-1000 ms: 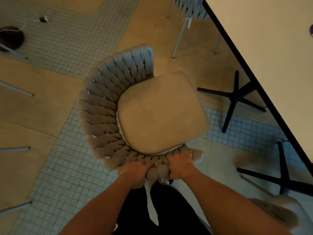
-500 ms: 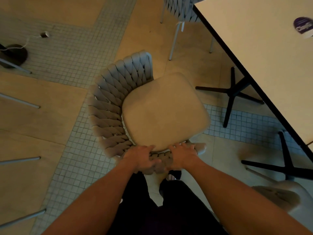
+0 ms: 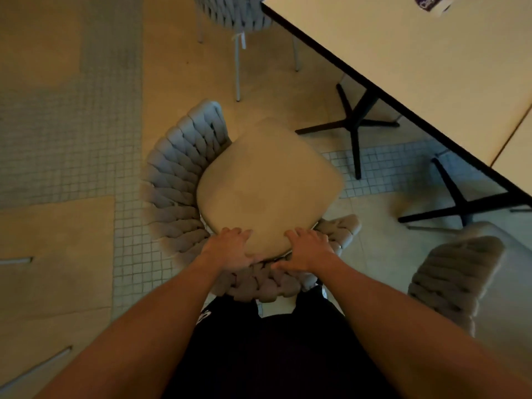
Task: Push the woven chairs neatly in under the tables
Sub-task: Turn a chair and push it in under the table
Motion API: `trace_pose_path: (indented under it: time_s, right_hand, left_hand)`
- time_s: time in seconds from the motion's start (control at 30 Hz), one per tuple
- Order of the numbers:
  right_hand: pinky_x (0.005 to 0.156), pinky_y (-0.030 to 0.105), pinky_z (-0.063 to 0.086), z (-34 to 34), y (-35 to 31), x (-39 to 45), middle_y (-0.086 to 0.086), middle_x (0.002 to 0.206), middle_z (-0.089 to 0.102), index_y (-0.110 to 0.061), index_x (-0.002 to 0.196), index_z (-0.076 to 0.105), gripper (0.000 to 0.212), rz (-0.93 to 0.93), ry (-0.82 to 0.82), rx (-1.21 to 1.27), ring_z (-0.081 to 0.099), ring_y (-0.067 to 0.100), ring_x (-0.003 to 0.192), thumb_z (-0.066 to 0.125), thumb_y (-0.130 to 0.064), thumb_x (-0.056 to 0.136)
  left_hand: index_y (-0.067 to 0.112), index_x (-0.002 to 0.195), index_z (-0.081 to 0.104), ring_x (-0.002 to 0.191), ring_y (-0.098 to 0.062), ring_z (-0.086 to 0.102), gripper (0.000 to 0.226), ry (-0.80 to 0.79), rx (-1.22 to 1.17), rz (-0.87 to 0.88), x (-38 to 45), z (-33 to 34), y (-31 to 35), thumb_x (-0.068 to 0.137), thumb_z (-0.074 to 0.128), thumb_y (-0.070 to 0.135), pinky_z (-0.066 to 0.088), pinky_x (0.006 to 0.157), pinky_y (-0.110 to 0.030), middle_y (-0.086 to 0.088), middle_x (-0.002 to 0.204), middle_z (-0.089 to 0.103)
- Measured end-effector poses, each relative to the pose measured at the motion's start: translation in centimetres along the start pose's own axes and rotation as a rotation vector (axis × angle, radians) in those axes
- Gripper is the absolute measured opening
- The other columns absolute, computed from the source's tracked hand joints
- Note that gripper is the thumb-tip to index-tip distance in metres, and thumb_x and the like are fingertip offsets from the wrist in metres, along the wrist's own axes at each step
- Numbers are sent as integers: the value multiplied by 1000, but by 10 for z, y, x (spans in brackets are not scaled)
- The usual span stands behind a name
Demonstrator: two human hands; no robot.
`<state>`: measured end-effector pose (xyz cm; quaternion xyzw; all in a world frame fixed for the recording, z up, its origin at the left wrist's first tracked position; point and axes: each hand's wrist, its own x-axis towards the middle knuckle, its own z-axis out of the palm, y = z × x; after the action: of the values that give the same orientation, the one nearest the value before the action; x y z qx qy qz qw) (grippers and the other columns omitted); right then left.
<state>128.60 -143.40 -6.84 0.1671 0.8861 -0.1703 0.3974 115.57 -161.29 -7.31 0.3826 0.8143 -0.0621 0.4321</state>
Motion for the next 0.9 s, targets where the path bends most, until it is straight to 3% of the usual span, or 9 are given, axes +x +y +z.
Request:
trace_pose_path:
  time_s: [0.4, 0.9]
  right_hand:
    - [115, 61, 26, 32, -60, -26, 4, 159, 34, -29, 155, 29, 102, 243, 63, 274, 30, 34, 146, 59, -85, 75]
    - [113, 61, 26, 90, -151, -43, 4, 148, 46, -25, 142, 43, 94, 386, 215, 376, 36, 32, 141, 57, -85, 72]
  left_hand:
    - [30, 159, 16, 138, -30, 34, 93, -109, 266, 167, 0, -26, -37, 86, 38, 83, 41, 107, -50, -1, 156, 35]
    - [28, 159, 19, 142, -28, 32, 90, -52, 453, 311, -21, -2, -77, 88, 40, 80, 42, 106, -46, 0, 159, 33]
